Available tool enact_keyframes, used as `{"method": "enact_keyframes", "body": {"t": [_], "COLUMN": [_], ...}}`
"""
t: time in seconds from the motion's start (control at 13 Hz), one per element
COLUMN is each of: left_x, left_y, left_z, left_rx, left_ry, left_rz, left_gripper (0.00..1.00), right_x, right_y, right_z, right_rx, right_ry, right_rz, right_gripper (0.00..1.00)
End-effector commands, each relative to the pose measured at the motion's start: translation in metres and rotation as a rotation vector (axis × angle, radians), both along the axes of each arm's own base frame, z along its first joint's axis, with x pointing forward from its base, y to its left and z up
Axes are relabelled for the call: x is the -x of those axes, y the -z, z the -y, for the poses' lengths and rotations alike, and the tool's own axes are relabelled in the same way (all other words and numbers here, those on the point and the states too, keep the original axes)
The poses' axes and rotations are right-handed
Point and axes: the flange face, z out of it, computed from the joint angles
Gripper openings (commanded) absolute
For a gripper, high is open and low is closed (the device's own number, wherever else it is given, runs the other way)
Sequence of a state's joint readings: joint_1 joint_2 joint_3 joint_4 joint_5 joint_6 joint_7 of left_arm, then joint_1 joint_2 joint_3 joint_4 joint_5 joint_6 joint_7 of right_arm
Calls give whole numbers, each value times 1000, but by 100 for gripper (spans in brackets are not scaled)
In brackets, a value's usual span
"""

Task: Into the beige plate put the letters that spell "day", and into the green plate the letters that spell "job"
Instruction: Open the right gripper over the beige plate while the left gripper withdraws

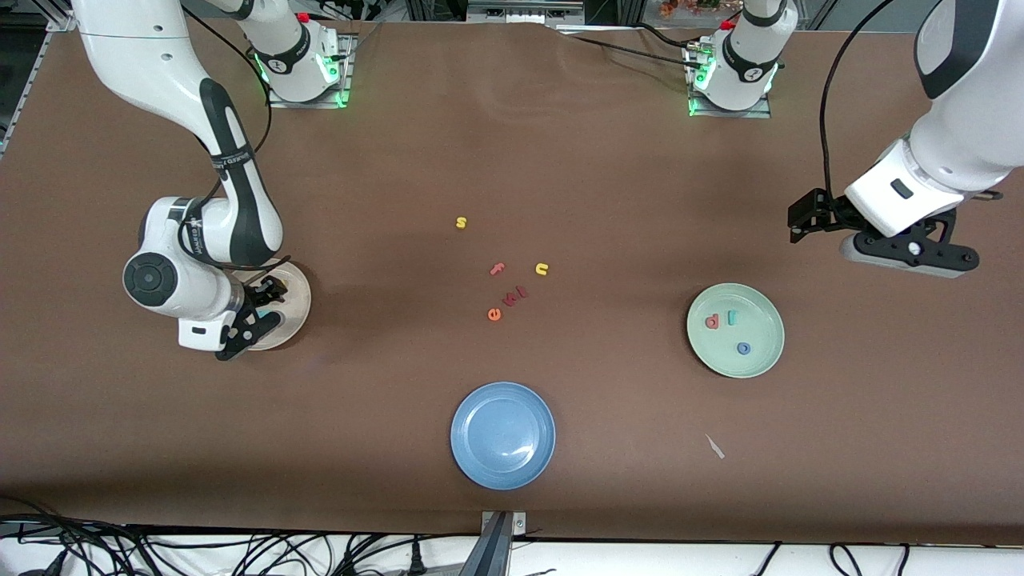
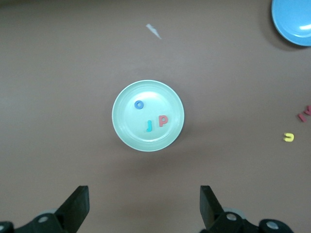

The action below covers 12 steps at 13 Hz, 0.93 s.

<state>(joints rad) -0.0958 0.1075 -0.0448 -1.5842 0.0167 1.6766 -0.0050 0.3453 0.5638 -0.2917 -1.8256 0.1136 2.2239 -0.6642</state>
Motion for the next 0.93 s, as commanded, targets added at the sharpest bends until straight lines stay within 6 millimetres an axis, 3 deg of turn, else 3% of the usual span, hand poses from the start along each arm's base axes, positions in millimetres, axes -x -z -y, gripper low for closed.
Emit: {"method": "enact_keyframes", "body": {"t": [0.0, 0.15, 0.31, 0.46, 0.69, 0.85], "left_x": [10, 22, 21, 32, 32, 35], "left_y": [8, 2, -2, -14, -16, -17], "left_z": [-19, -32, -41, -25, -25, -24], "left_rx": [24, 12, 12, 12, 11, 9], "left_ry": [-52, -57, -73, -65, -65, -66], "left_rz": [-6, 0, 8, 24, 28, 13], "left_gripper": [100, 100, 100, 100, 100, 100], "right_x": [-3, -4, -8, -11, -6, -6], "right_y": [-11, -20, -38, -56, -66, -83], "right_z": [-15, -40, -64, -85, -106, -112], "right_rx": [-25, -27, -23, -6, 42, 64], "right_ry": [29, 110, 182, 241, 398, 453], "right_rz": [0, -29, -62, -86, -110, -134], "right_gripper": [100, 100, 100, 100, 100, 100]}}
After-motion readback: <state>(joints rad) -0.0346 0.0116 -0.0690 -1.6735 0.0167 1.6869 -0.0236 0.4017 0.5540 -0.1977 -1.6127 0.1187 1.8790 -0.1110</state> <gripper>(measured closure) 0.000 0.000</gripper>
